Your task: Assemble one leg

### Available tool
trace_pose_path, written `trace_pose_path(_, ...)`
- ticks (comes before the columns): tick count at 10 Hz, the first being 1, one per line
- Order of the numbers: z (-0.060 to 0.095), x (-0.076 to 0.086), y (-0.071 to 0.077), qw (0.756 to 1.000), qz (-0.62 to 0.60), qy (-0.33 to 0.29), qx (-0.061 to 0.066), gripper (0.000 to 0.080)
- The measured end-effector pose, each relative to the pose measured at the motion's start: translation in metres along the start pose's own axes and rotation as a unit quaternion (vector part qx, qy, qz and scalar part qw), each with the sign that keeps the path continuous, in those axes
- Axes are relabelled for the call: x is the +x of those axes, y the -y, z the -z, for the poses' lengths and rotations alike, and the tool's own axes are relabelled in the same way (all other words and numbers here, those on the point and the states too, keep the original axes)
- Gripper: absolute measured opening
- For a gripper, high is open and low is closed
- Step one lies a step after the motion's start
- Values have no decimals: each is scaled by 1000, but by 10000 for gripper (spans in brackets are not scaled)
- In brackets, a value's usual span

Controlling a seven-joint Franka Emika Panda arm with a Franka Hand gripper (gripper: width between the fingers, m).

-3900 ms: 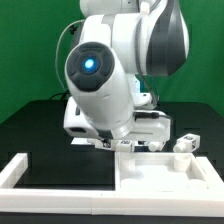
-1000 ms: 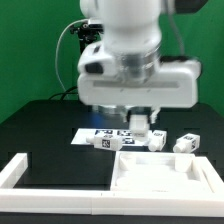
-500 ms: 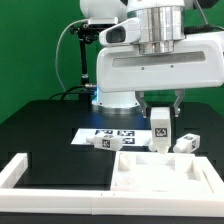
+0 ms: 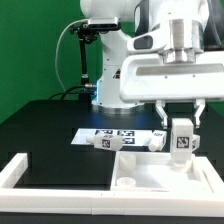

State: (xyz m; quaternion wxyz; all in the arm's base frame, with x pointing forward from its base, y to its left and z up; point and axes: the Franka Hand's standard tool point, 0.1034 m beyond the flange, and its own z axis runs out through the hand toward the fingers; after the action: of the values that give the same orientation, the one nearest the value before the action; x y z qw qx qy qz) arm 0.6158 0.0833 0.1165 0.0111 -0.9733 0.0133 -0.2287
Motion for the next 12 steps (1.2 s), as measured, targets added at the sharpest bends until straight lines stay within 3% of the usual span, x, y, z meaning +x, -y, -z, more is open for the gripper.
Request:
trace_pose_path(3, 0, -2, 0, 1000, -7, 8, 0, 284)
trace_pose_path(6, -8, 14, 8, 1000, 14, -2, 2, 284)
trace_pose_path(10, -17, 0, 25, 1000, 15, 4, 8, 284)
trace_pose_path(12, -20, -4, 26, 1000, 18, 7, 8, 284)
